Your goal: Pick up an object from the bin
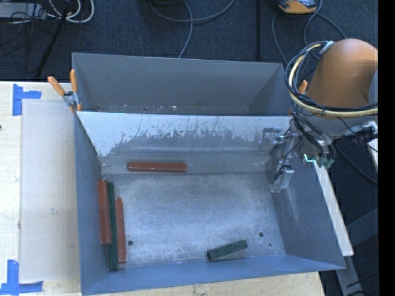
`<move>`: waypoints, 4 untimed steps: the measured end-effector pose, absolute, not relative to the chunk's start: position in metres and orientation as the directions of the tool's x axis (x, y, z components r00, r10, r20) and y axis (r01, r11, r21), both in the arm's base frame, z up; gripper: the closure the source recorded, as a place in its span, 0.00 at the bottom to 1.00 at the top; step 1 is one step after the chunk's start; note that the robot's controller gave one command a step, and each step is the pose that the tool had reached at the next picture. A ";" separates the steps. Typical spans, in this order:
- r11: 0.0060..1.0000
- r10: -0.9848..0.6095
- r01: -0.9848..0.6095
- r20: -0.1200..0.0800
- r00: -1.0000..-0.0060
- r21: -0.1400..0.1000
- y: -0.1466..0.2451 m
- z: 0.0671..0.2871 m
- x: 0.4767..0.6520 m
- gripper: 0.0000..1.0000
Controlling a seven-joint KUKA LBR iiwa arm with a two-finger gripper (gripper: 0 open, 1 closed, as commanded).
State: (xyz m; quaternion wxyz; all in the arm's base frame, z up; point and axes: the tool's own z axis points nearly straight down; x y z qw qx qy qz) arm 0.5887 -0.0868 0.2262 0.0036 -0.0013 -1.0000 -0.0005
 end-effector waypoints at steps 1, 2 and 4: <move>0.990 -0.138 -0.138 0.012 -0.990 0.004 -0.089 0.088 0.495 0.00; 0.979 -0.201 -0.201 -0.008 -0.979 -0.002 -0.046 0.077 0.472 0.00; 0.976 -0.216 -0.216 -0.009 -0.976 -0.004 -0.082 0.315 0.483 1.00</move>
Offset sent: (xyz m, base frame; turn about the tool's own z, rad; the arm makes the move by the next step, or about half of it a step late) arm -0.0894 -0.0033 -0.1329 -0.1421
